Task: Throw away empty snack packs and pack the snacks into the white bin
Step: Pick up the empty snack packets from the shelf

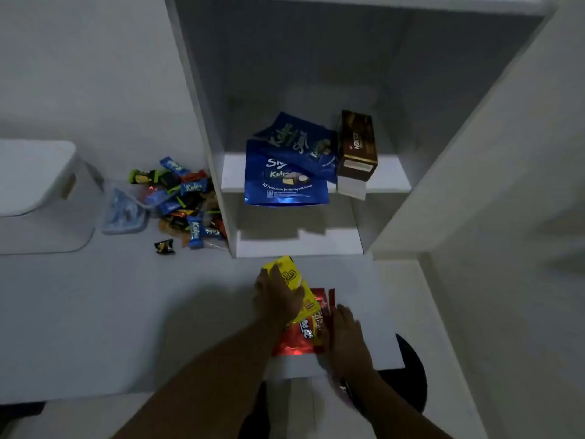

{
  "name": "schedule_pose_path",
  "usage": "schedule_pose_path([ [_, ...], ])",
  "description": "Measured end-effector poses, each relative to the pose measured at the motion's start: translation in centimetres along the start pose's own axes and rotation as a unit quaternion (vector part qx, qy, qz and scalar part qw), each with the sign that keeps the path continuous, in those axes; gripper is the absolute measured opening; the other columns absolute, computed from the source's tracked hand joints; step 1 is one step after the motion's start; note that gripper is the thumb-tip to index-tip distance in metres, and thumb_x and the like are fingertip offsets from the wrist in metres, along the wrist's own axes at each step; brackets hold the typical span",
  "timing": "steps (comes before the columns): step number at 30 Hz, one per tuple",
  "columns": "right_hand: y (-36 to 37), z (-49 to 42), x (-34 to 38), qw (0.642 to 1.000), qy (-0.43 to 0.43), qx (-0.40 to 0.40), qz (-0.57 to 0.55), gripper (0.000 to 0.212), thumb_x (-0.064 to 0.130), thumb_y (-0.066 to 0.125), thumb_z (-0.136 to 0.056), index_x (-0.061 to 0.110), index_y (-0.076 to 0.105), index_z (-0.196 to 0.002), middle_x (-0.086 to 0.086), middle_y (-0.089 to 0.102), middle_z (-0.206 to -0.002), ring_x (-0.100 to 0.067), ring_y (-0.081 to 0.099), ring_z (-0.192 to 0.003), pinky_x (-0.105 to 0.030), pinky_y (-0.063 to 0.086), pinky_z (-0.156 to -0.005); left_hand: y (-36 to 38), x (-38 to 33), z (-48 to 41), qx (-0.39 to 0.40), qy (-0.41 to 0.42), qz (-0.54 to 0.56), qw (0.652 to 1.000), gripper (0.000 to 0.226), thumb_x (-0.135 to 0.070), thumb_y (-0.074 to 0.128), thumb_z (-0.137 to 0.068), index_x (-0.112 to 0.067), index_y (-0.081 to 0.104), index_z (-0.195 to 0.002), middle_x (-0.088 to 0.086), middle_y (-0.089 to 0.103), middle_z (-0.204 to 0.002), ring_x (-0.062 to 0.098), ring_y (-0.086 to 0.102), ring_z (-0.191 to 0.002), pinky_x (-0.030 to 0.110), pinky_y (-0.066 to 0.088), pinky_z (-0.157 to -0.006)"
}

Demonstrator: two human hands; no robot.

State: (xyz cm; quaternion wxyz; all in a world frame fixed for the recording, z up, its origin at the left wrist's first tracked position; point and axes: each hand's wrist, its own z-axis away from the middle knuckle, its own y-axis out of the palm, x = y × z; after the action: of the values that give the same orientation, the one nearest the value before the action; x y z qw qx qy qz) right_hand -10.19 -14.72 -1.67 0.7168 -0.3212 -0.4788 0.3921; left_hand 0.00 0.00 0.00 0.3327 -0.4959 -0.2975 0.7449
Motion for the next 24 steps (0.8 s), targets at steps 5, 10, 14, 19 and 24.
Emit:
schedule_pose_path([
  [5,2.0,-2.6,0.3,0.999,0.036,-0.007,0.035,0.057,0.045,0.031,-0.094,0.017,0.050,-0.139,-0.011,0.037,-0.149,-0.035,0.031,-0.142,-0.056,0.027,-0.113,1.1,-1.6,-3.3,0.060,-0.082,0.032,0.994,0.092,-0.058,0.067,-0.079,-0.030,0.020,-0.153,0.004,0.005,-0.164,0.038,0.025,-0.142,0.054,0.029,-0.109],
  [10,4.1,-3.4,0.6,0.993,0.071,0.004,0.096,0.037,0.038,0.045,-0.094,0.016,0.062,-0.119,-0.014,0.036,-0.152,-0.040,0.025,-0.146,-0.067,0.026,-0.109,2.3,-1.9,-5.2,0.106,-0.120,0.030,0.987,0.106,-0.067,0.067,-0.076,-0.020,0.014,-0.155,0.001,-0.009,-0.166,0.036,0.016,-0.148,0.055,0.023,-0.114],
  [14,5.5,-3.3,0.6,0.988,0.090,0.005,0.126,0.032,0.038,0.056,-0.087,0.020,0.061,-0.114,-0.016,0.042,-0.149,-0.044,0.036,-0.140,-0.069,0.035,-0.101,2.8,-1.4,-5.7,0.140,-0.121,-0.002,0.983,0.124,-0.071,0.068,-0.073,-0.015,-0.003,-0.157,0.003,-0.017,-0.165,0.037,0.010,-0.149,0.055,0.022,-0.114],
  [19,5.6,-4.0,0.1,0.989,0.095,0.021,0.113,0.041,0.040,0.045,-0.092,0.024,0.046,-0.130,-0.009,0.029,-0.155,-0.037,0.019,-0.148,-0.070,0.020,-0.110,2.0,-1.0,-6.6,0.151,-0.086,-0.065,0.983,0.121,-0.057,0.076,-0.076,-0.016,-0.004,-0.157,0.004,-0.020,-0.164,0.038,0.013,-0.147,0.052,0.029,-0.112],
  [24,5.0,-5.8,0.7,0.986,0.134,-0.027,0.098,0.061,0.054,0.036,-0.095,0.018,0.039,-0.144,-0.011,0.022,-0.162,-0.037,0.008,-0.153,-0.072,0.005,-0.114,0.2,2.9,-7.5,0.111,0.006,-0.077,0.991,0.102,-0.043,0.079,-0.073,-0.029,0.019,-0.154,-0.003,-0.023,-0.163,0.040,0.022,-0.141,0.054,0.034,-0.107],
])
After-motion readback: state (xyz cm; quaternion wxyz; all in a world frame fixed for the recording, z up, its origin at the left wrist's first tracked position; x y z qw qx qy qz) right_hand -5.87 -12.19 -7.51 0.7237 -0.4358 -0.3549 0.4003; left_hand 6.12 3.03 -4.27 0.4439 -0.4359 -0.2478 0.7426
